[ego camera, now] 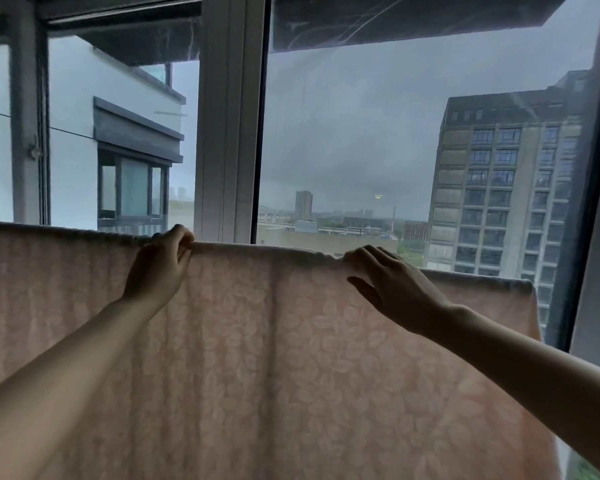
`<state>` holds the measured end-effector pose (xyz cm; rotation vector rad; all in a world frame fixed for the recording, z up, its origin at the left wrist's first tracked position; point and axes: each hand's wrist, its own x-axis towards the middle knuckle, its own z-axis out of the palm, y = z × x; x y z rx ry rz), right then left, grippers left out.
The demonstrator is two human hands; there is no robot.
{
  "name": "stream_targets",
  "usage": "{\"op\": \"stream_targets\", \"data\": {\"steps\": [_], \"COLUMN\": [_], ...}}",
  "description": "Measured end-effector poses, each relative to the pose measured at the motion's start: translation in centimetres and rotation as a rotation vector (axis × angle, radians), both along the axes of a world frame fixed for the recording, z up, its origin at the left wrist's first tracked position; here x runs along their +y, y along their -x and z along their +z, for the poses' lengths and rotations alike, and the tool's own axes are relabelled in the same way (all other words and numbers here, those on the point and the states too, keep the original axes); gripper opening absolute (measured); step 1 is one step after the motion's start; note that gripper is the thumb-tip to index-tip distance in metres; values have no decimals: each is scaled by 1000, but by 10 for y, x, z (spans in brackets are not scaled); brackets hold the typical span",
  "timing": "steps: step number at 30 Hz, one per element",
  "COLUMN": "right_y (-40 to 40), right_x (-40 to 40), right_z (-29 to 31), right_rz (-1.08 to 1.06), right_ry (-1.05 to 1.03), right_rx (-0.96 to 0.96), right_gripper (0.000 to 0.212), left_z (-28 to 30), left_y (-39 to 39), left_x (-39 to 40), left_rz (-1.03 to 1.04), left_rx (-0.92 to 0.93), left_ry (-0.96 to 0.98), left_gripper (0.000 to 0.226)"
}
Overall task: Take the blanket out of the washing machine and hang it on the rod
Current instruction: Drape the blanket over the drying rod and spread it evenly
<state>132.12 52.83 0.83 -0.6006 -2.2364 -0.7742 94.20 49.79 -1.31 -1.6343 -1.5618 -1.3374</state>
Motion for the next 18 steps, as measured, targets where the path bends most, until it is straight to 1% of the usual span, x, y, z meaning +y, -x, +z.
{"op": "stream_targets", "data": {"steps": [1, 3, 7, 10, 12, 15, 18], "right_y": [5, 17, 43, 62, 72, 79, 84], "right_x": [0, 1, 3, 5, 7, 8, 8], "right_z": [1, 4, 8, 7, 5, 6, 4], "right_rz": [-1, -5, -12, -22, -41, -27, -24], "right_ry": [8, 9, -3, 17, 18, 54, 13], "right_rx": [14, 33, 87, 122, 124, 163, 172], "right_gripper": [32, 33, 23, 23, 22, 16, 9], "left_z": [1, 2, 7, 10, 11, 10, 8], "left_y": [2, 5, 10, 13, 11, 11, 17], "left_x": [1, 4, 3, -1, -1, 3, 4], "left_rz": [24, 52, 66, 103, 126, 132, 97], "left_rx": [3, 25, 112, 150, 155, 136, 124], "left_ry": [0, -3, -20, -40, -25, -9, 4], "left_gripper": [16, 22, 17, 10, 7, 10, 12]}}
